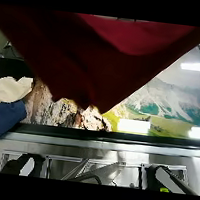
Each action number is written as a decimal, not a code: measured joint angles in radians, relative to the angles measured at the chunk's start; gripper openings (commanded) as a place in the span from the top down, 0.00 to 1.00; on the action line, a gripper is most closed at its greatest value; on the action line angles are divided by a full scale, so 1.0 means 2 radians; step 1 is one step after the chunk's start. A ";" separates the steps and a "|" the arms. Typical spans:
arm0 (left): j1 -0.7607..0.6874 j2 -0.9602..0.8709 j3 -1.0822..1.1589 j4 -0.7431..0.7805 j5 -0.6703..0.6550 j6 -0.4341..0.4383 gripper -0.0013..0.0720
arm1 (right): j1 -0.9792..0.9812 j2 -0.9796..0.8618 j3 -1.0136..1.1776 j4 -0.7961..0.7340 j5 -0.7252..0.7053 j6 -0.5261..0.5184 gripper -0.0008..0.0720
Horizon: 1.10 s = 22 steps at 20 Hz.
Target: Fold the shirts.
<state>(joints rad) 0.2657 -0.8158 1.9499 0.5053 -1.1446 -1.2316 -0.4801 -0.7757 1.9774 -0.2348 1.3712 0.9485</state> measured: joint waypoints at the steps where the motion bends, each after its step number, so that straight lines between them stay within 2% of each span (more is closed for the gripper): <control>1: 0.023 0.018 0.006 0.006 0.006 -0.002 0.97 | -0.003 0.002 0.014 0.000 -0.004 0.000 0.96; 5: 0.106 0.054 -0.055 -0.006 -0.002 -0.002 0.97 | -0.007 -0.002 0.020 -0.001 -0.006 0.002 0.96; 8: 0.116 0.042 -0.147 -0.065 -0.003 0.036 0.97 | -0.006 -0.016 -0.030 0.009 0.003 -0.005 0.96; 11: 0.049 -0.014 -0.220 -0.080 0.019 0.077 0.97 | 0.022 -0.040 -0.117 0.011 -0.003 -0.025 0.96; 14: -0.059 -0.106 -0.255 -0.007 0.084 0.098 0.97 | 0.068 -0.081 -0.207 -0.035 -0.047 -0.042 0.96; 17: -0.143 -0.236 -0.229 0.073 0.144 0.105 0.97 | 0.104 -0.150 -0.262 -0.095 -0.106 -0.051 0.96; 20: -0.181 -0.377 -0.150 0.114 0.148 0.092 0.95 | 0.124 -0.234 -0.283 -0.124 -0.158 -0.057 0.95; 21: -0.184 -0.415 -0.119 0.122 0.138 0.084 0.48 | 0.128 -0.259 -0.287 -0.130 -0.176 -0.063 0.71; 22: -0.184 -0.443 -0.092 0.126 0.125 0.077 0.07 | 0.130 -0.276 -0.289 -0.132 -0.190 -0.067 0.44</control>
<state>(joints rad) -0.1017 -1.7023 1.7660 0.7567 -0.8944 -1.0771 -0.2211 -1.3273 1.3994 -0.4992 0.9920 0.8139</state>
